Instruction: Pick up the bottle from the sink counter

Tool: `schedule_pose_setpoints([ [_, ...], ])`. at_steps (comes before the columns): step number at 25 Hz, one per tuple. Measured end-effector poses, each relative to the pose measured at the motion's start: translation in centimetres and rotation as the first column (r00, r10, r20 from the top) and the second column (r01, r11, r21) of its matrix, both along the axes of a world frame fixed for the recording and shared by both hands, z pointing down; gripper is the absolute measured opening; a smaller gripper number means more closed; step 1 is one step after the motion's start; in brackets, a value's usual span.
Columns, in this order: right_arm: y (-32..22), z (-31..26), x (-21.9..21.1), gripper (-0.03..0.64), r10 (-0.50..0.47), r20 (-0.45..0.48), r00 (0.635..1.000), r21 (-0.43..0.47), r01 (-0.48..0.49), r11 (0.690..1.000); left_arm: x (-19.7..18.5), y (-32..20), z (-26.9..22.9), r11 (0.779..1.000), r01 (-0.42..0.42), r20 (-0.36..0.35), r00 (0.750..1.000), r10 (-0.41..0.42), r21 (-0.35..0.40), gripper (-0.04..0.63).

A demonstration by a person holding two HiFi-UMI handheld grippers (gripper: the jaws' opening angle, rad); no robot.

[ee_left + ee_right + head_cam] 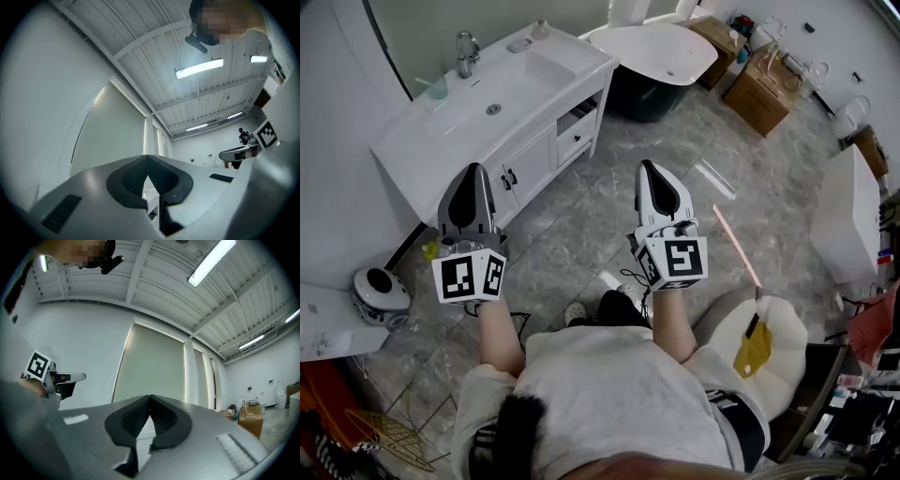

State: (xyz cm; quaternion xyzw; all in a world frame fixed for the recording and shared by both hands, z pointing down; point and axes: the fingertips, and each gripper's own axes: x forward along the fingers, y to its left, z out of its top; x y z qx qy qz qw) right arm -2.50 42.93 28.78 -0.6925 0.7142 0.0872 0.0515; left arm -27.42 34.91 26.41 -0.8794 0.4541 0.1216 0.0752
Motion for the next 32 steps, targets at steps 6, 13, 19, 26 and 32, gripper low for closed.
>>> schedule_pose_setpoints([
  [6, -1.8, 0.1, 0.6, 0.011, 0.005, -0.006, 1.000, -0.008, -0.005, 1.000, 0.5, -1.8, -0.3, 1.000, -0.010, -0.005, 1.000, 0.010, 0.005, 0.008],
  [13, -6.4, 0.0, 2.3, 0.011, -0.018, -0.001, 1.000, 0.002, 0.018, 1.000, 2.4, -5.4, -0.8, 1.000, -0.002, 0.010, 1.000, 0.002, 0.021, 0.008],
  [19, -12.5, -0.5, 4.0, 0.011, -0.044, -0.006, 0.999, 0.013, 0.044, 0.999, 4.4, -10.7, -1.1, 1.000, 0.009, 0.018, 1.000, -0.010, 0.026, 0.008],
  [26, -19.0, -1.4, 7.0, 0.011, -0.054, -0.002, 0.999, 0.017, 0.054, 0.998, 6.6, -16.9, -1.8, 0.999, 0.039, 0.013, 0.999, -0.039, 0.024, 0.008],
  [32, -23.9, -1.4, 9.6, 0.011, -0.065, 0.004, 0.998, 0.016, 0.065, 0.998, 9.1, -21.5, -2.1, 0.998, 0.049, 0.013, 0.999, -0.049, 0.027, 0.008],
])
